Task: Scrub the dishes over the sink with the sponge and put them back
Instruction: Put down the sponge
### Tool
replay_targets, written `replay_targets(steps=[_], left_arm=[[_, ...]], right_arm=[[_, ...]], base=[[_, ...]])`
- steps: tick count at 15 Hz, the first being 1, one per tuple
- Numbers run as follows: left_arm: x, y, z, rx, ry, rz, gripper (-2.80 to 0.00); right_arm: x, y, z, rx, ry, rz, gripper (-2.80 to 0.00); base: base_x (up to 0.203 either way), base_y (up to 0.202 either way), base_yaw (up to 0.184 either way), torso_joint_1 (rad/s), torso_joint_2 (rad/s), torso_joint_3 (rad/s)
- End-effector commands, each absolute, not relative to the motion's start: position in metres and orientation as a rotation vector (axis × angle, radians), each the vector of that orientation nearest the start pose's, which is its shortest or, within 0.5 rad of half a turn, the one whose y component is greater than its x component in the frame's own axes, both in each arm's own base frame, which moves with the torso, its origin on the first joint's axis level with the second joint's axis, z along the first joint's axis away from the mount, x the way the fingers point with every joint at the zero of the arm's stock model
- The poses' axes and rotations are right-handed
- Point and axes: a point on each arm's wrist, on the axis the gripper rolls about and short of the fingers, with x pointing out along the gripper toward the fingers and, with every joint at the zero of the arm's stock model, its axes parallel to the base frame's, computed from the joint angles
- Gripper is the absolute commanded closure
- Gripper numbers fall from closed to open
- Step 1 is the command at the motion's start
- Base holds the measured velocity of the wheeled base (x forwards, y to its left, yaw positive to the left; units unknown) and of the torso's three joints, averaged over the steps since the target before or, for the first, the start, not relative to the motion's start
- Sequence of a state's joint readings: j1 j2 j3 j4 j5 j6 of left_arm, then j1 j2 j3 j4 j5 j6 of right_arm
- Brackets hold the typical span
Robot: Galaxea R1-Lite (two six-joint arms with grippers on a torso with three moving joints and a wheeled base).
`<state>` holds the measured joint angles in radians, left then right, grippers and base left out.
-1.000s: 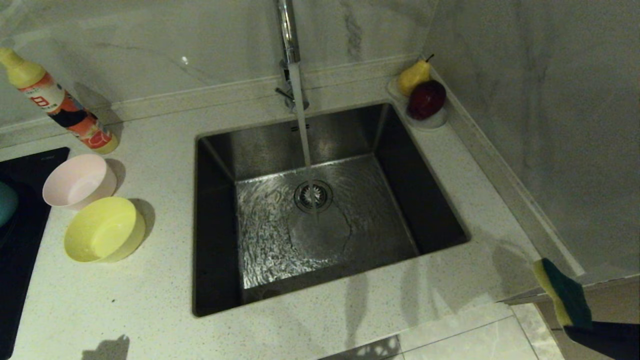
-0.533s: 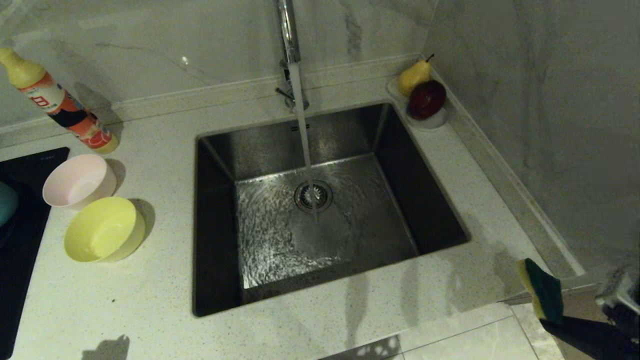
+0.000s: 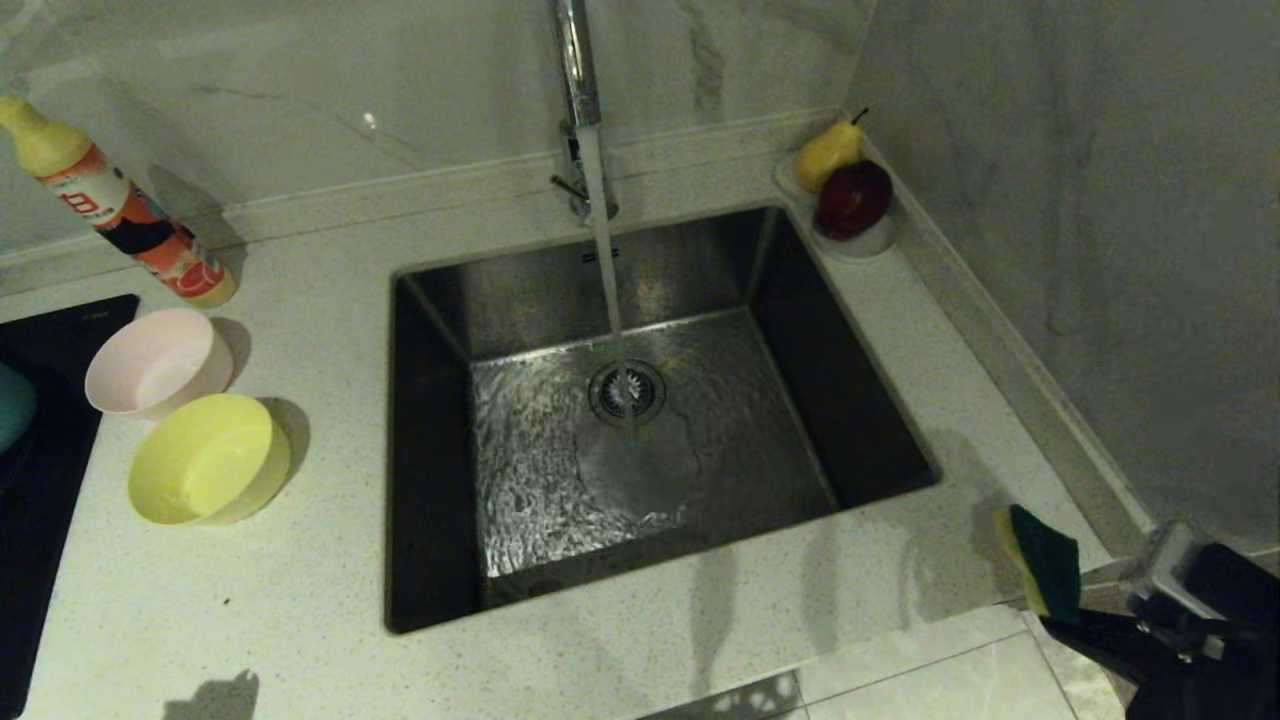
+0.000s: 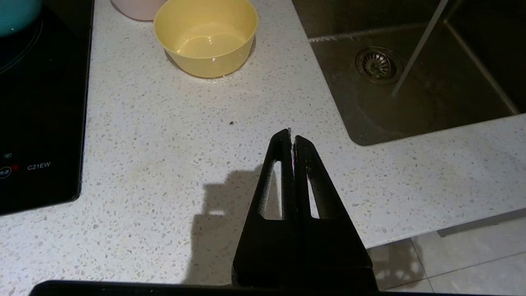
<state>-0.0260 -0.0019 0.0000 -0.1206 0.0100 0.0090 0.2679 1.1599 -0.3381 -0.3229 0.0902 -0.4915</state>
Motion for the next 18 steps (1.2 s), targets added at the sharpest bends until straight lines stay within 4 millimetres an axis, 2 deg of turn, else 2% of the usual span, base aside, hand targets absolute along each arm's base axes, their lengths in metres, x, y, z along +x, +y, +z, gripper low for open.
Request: replay_targets(steps=[1, 6, 10, 18], left_arm=[[-0.020, 0.001, 0.077, 0.008, -0.086, -0.015, 0.00], [-0.020, 0.001, 0.077, 0.008, -0.086, -0.015, 0.00], [-0.020, 0.001, 0.077, 0.008, -0.085, -0.015, 0.00], [-0.020, 0.001, 0.077, 0.008, -0.086, -0.015, 0.00]], right_arm=[[0.155, 0.045, 0.141, -0.525, 0.434, 0.486, 0.00], [0.185, 0.054, 0.132, -0.551, 0.417, 0.487, 0.00], [0.206, 0.058, 0.144, -0.560, 0.370, 0.465, 0.00], [0.215, 0.056, 0.158, -0.636, 0.340, 0.354, 0.00]], base=[[0.000, 0.000, 0.000, 0.000, 0.00, 0.000], [0.000, 0.000, 0.000, 0.000, 0.00, 0.000], [0.000, 0.000, 0.000, 0.000, 0.00, 0.000], [0.000, 0.000, 0.000, 0.000, 0.00, 0.000]])
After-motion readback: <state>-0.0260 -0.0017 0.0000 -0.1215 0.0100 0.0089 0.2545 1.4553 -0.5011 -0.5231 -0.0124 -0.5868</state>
